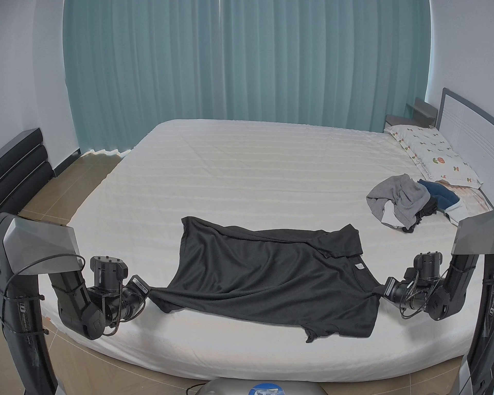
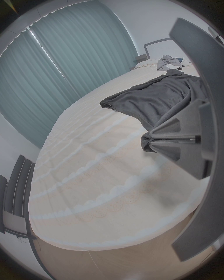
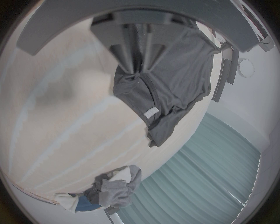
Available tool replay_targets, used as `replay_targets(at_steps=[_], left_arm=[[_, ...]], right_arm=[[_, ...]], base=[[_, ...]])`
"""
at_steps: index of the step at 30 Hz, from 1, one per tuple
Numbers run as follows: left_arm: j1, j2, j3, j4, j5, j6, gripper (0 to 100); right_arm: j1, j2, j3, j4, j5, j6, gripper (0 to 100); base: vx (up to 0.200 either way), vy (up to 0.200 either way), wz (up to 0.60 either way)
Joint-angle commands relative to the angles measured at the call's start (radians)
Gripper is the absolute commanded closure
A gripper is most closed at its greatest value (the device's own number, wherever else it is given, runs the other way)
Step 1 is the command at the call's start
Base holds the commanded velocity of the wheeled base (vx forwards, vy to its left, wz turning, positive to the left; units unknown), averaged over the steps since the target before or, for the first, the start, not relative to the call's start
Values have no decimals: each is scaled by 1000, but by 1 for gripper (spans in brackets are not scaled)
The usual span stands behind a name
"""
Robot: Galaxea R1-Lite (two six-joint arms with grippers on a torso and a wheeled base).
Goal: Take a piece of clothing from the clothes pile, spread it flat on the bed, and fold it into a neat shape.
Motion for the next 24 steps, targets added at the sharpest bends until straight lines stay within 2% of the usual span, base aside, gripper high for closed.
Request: replay_targets(at_steps=[1, 9, 12, 17, 18, 20, 23, 24], left_arm=[[4, 2, -20, -20, 6, -1, 100], [10, 38, -43, -114, 32, -2, 100], [21, 67, -69, -151, 75, -4, 100], [16, 102, -72, -151, 100, -4, 100], [16, 102, -72, -151, 98, -4, 100], [16, 105, -72, -151, 100, -4, 100], [15, 107, -72, -151, 100, -4, 100], [15, 108, -72, -151, 100, -4, 100]], right_arm=[[1, 18, -96, 8, 1, 1, 100], [2, 37, -235, 46, -10, 2, 100], [4, 61, -301, 78, -10, 11, 100], [31, 109, -364, 83, -40, 50, 100], [45, 133, -398, 80, -71, 65, 100], [51, 152, -425, 80, -88, 82, 100], [59, 167, -447, 80, -96, 106, 100], [59, 169, -442, 71, -96, 112, 0]], base=[[0, 0, 0], [0, 0, 0], [0, 0, 0], [0, 0, 0], [0, 0, 0], [0, 0, 0], [0, 0, 0], [0, 0, 0]])
